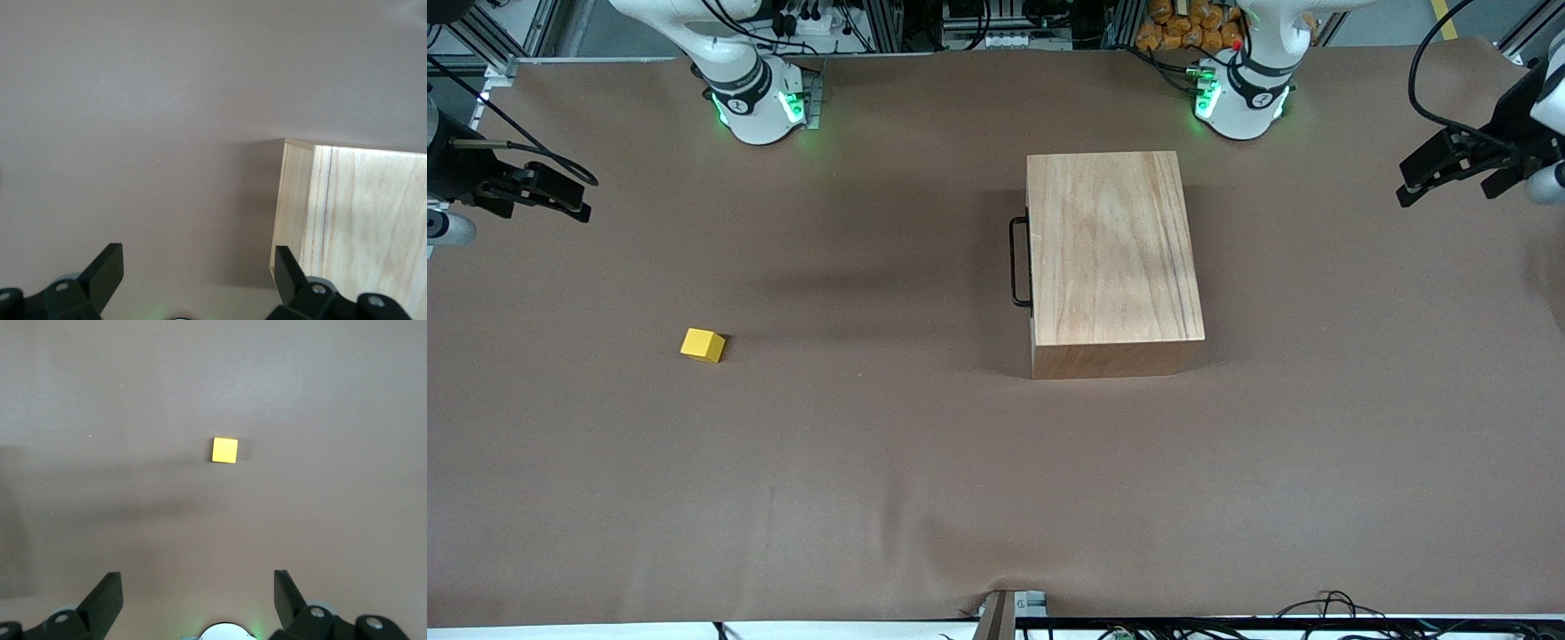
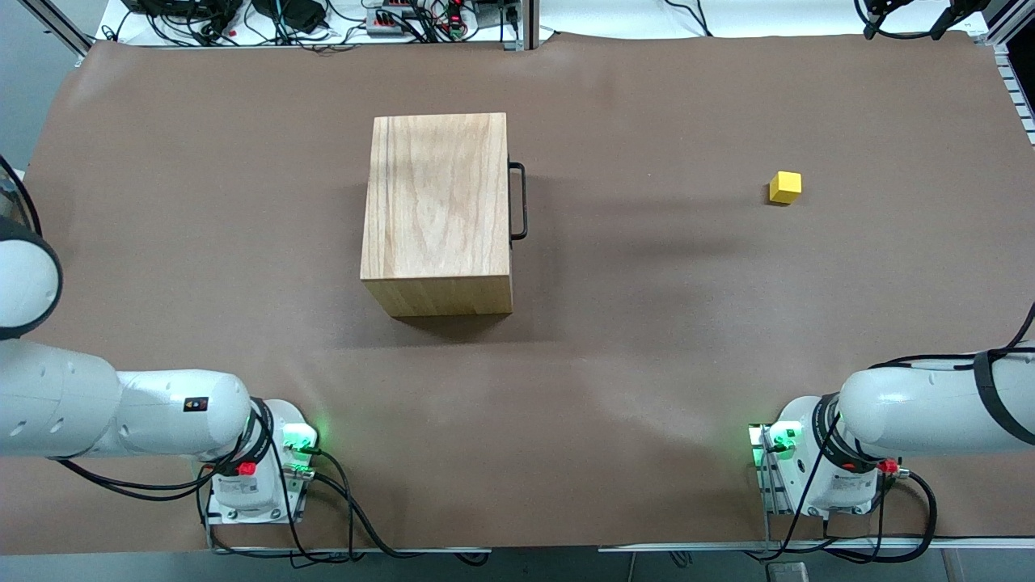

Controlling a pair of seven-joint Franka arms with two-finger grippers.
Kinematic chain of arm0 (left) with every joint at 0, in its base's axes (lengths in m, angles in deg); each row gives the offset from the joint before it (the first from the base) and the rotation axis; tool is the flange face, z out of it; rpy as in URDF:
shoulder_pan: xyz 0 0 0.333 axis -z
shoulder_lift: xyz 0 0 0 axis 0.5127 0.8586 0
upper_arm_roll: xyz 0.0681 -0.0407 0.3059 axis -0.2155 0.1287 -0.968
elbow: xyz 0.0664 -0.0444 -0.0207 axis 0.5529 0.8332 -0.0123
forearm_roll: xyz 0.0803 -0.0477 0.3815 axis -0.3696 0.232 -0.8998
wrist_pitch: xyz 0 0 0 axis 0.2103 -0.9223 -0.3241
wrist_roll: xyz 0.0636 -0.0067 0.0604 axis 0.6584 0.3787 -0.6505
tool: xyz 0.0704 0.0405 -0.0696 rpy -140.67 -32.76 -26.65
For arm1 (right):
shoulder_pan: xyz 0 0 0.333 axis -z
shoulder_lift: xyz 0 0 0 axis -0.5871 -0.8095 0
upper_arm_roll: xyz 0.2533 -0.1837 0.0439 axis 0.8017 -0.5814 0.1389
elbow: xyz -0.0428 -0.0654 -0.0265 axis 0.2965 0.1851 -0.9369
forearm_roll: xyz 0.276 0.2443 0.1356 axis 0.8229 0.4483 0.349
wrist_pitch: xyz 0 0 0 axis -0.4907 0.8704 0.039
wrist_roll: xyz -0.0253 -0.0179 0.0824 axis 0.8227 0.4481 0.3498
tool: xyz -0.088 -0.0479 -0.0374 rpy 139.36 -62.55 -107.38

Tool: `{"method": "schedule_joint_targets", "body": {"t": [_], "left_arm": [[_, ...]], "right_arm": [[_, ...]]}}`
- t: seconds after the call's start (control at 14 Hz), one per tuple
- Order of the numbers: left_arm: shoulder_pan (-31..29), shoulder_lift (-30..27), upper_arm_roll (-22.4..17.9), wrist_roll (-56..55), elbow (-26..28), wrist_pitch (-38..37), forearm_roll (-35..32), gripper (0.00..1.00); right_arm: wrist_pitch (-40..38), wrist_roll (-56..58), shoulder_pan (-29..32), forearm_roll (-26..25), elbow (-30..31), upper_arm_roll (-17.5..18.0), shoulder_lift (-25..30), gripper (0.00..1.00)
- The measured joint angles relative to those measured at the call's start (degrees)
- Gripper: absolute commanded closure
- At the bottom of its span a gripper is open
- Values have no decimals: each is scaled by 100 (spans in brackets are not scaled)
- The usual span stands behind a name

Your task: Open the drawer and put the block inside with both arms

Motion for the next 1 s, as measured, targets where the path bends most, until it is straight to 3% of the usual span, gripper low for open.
{"method": "schedule_joint_targets", "body": {"t": [1.0], "left_arm": [[13,136,34,0,-157,-89,1,0]], "right_arm": [[-141,1,129,0,2,-5,0,0]]}}
